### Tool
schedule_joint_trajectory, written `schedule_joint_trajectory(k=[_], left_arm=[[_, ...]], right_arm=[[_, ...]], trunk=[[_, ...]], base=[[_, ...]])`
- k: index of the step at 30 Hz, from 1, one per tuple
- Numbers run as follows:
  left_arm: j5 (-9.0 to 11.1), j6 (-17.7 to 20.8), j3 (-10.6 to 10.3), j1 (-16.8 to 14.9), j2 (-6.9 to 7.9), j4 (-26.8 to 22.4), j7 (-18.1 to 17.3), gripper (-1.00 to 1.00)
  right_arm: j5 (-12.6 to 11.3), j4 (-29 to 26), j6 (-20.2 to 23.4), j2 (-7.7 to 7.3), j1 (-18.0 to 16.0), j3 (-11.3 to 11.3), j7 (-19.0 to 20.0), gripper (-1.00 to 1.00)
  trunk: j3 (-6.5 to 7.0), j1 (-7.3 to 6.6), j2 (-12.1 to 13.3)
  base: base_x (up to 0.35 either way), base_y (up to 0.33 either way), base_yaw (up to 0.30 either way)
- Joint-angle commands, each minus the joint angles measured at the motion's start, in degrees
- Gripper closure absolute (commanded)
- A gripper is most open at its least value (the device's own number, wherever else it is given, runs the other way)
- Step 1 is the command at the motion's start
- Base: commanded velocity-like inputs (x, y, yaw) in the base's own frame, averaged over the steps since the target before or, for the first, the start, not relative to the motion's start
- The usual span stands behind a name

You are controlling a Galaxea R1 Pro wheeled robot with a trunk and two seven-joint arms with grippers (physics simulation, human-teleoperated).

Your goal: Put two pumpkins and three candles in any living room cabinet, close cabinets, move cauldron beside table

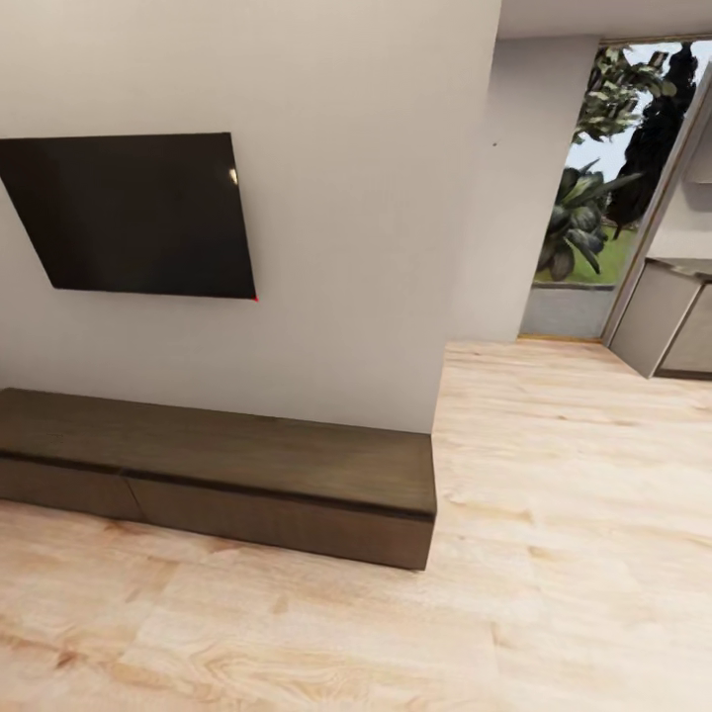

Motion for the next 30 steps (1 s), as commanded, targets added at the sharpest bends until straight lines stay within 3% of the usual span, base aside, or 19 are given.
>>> schedule_joint_trajectory(k=[1, 15, 30], left_arm=[[0.06, -0.11, -0.05, 0.02, -0.01, -0.05, 0.02, -1.00], [0.26, -0.11, 0.02, 0.02, 0.03, -0.01, 0.02, -1.00], [0.17, -0.20, 0.03, 0.02, 0.02, -0.03, 0.02, -1.00]], right_arm=[[-0.43, 0.05, -0.21, 0.03, -0.03, 0.04, -0.04, -1.00], [-0.35, 0.02, -0.27, -0.01, -0.03, 0.04, 0.16, -1.00], [-0.36, 0.03, -0.27, -0.01, -0.03, 0.04, 0.49, -1.00]], trunk=[[-0.04, 0.03, -0.02], [-0.04, 0.03, -0.02], [-0.04, 0.03, -0.02]], base=[[0.334, 0.005, 0.000], [0.254, 0.195, -0.015], [0.022, 0.330, -0.242]])
